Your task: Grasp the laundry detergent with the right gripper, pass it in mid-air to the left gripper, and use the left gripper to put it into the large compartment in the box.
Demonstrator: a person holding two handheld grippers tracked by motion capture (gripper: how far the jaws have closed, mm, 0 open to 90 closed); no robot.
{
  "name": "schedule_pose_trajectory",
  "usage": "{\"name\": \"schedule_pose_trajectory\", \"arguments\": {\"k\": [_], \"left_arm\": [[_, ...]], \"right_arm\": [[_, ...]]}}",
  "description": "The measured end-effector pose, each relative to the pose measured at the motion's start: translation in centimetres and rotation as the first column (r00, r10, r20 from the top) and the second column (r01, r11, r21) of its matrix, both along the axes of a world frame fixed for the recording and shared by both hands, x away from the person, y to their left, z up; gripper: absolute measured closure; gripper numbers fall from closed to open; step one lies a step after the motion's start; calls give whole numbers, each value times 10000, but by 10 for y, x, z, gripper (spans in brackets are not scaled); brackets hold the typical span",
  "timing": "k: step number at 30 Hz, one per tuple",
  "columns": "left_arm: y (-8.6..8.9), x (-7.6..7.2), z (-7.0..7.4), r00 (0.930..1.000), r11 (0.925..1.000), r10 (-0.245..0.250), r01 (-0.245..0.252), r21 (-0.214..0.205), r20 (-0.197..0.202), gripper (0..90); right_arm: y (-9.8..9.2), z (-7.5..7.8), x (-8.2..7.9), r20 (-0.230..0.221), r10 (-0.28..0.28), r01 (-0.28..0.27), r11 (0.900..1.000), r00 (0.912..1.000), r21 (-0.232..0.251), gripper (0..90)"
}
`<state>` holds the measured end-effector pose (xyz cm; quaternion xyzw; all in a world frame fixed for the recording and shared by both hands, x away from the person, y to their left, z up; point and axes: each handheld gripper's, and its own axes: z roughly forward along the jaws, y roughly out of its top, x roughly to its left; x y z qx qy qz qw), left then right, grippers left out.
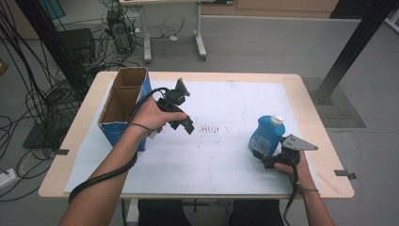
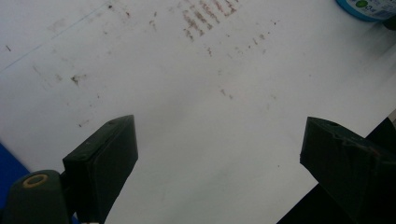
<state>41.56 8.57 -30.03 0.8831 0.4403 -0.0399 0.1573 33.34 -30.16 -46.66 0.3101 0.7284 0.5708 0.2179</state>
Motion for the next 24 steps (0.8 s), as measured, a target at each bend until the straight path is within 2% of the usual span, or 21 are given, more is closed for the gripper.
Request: {"name": "schedule_pose_trajectory", "arguments": {"k": [24], "left_arm": [[-3, 2, 3, 10000, 10000, -3, 3, 88, 24, 111]], "right_arm": [[-1, 0, 0, 24, 3, -3, 10000, 10000, 61, 23]]}}
